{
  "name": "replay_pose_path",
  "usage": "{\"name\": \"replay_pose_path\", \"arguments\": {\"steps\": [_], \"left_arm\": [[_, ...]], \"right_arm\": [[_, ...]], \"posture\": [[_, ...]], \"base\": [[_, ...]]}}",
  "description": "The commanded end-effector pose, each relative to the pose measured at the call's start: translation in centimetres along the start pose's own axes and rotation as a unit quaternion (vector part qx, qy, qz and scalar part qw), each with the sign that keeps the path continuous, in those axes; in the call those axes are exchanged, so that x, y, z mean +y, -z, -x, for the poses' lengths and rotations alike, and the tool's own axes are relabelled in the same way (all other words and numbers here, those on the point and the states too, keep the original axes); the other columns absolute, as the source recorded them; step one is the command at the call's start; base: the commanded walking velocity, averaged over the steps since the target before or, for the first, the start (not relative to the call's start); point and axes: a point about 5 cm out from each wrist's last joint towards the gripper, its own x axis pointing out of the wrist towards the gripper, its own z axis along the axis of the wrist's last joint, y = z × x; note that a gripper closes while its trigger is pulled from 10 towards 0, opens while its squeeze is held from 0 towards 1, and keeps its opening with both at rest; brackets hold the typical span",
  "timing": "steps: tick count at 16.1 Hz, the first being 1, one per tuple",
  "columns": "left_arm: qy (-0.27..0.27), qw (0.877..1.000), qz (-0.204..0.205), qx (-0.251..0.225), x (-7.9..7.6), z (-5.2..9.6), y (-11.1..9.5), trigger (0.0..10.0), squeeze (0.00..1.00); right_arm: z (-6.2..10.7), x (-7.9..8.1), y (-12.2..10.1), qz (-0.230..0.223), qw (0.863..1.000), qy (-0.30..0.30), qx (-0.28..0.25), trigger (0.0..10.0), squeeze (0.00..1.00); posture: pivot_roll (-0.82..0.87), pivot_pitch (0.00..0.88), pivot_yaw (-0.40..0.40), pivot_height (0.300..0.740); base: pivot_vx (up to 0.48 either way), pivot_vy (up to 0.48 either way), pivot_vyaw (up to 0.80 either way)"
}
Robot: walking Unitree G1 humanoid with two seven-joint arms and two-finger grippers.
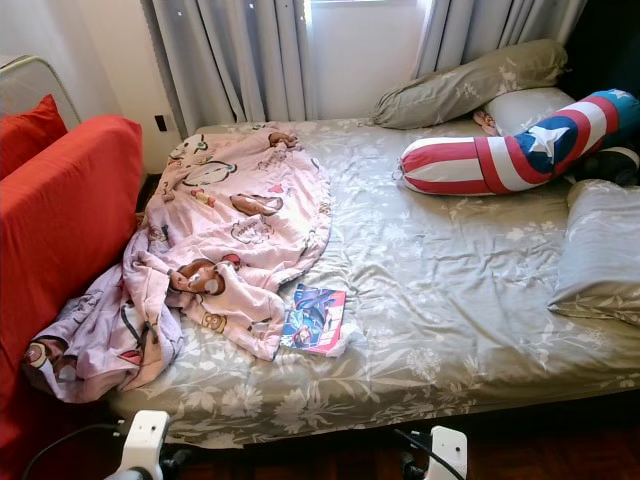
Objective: Clean up the room
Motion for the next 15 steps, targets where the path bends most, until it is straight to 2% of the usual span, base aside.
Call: {"name": "replay_pose_path", "arguments": {"steps": [1,2,4,8,13,15], "left_arm": [[-0.008,1.0,-0.002,0.01,0.65,0.27,0.68,10.0,0.0],[-0.009,1.0,-0.001,0.01,0.7,0.28,0.7,10.0,0.0],[-0.011,1.0,0.004,0.005,0.65,0.23,0.5,10.0,0.0],[-0.001,1.0,0.004,0.002,-0.18,0.09,0.46,10.0,0.0],[-0.006,1.0,0.005,-0.005,0.13,-0.03,-0.24,10.0,0.0],[-0.008,1.0,0.007,-0.005,0.3,-0.01,-0.27,10.0,0.0]], "right_arm": [[0.11,-0.18,0.25,0.016,1.0,0.003,0.002,10.0,0.0],[0.06,-0.18,-0.09,0.017,1.0,0.003,-0.007,10.0,0.0],[-0.04,-0.31,-0.65,0.016,1.0,0.007,-0.016,10.0,0.0],[0.01,-0.3,-0.41,0.012,1.0,0.003,-0.012,10.0,0.0],[-0.02,-0.17,-0.47,-0.004,1.0,0.004,-0.016,10.0,0.0],[-0.01,-0.25,-0.48,0.01,1.0,0.005,-0.014,10.0,0.0]], "posture": [[-0.01,0.0,0.008,0.74],[-0.01,0.0,0.006,0.74],[-0.02,0.0,0.005,0.74],[-0.01,0.005,0.001,0.74],[-0.01,0.033,0.005,0.74],[0.0,0.043,0.006,0.74]], "base": [[0.0,0.0,0.0],[0.0,0.0,0.0],[0.0,0.0,0.8],[0.0,0.0,0.74],[0.0,0.0,0.0],[0.0,0.0,0.0]]}}
